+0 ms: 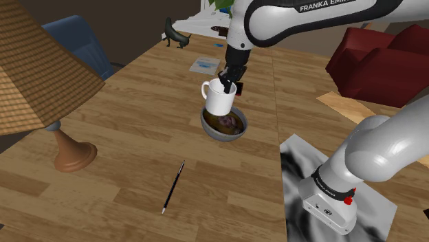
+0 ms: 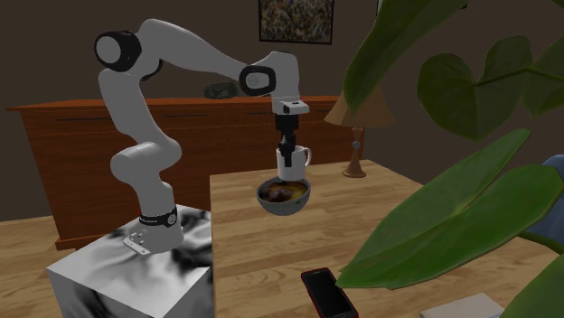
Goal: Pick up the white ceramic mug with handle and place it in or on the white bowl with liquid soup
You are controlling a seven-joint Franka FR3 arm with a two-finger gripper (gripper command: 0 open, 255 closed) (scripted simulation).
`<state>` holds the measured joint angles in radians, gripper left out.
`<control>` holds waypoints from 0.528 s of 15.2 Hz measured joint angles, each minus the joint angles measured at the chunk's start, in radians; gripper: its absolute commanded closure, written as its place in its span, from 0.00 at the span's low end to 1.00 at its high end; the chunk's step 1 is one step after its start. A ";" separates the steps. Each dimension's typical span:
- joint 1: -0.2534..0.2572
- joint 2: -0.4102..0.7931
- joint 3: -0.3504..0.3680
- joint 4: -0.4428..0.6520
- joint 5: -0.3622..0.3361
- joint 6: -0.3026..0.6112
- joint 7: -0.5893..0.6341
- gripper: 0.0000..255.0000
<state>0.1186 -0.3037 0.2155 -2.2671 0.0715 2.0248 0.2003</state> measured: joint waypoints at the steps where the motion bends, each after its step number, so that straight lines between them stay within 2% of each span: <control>1: 0.000 0.003 0.001 -0.010 0.000 0.013 0.000 1.00; 8: 0.001 0.023 0.005 -0.064 0.000 0.092 0.001 1.00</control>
<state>0.1193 -0.2809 0.2208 -2.3313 0.0716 2.1168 0.2017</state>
